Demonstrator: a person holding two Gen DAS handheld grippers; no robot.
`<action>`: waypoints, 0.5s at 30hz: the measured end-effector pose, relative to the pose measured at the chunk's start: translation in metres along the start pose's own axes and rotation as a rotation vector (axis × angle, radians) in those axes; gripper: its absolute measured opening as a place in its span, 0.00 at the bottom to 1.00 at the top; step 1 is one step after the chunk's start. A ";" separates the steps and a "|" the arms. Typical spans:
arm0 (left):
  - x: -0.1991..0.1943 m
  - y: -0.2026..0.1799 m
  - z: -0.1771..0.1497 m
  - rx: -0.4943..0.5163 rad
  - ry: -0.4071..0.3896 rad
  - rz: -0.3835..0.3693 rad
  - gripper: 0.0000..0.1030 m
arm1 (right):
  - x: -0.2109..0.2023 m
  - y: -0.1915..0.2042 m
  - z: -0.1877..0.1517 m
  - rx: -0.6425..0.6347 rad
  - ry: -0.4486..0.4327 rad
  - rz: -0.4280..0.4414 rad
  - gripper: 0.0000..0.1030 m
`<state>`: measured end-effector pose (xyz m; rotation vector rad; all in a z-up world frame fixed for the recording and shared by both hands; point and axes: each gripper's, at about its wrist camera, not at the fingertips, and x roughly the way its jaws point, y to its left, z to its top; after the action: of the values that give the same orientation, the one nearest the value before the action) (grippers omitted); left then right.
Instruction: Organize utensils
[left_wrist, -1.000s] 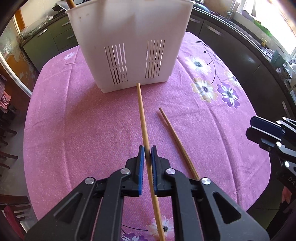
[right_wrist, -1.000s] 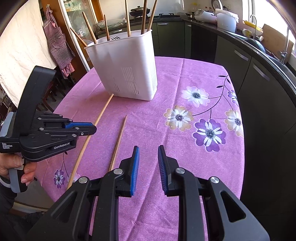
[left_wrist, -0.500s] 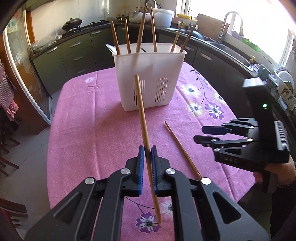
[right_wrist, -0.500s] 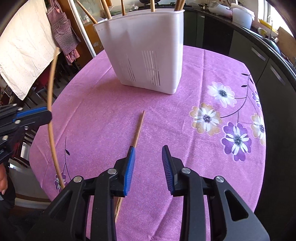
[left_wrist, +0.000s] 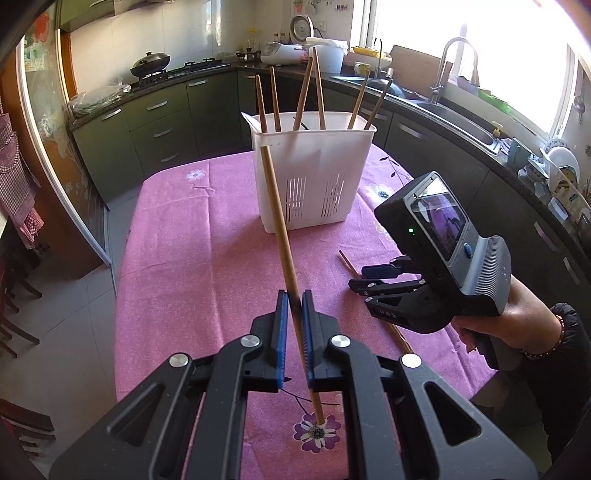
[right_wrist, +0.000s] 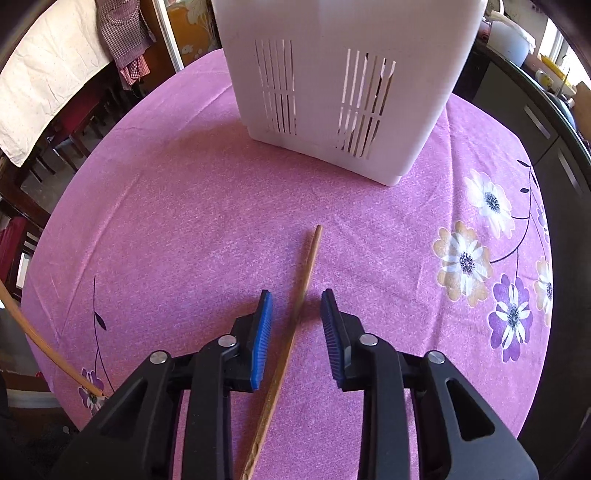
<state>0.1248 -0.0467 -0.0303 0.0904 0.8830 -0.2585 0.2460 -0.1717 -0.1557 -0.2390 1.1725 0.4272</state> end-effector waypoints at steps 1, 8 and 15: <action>0.000 0.001 0.000 -0.001 0.000 -0.002 0.07 | -0.001 0.001 0.000 0.000 0.001 -0.002 0.08; 0.001 0.005 -0.001 -0.008 0.001 0.009 0.07 | -0.030 -0.004 0.006 0.041 -0.100 0.020 0.06; -0.007 0.005 0.001 -0.009 -0.019 0.020 0.07 | -0.127 -0.017 -0.006 0.080 -0.352 0.041 0.06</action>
<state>0.1230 -0.0404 -0.0245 0.0880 0.8638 -0.2357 0.2084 -0.2147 -0.0414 -0.0654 0.8477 0.4373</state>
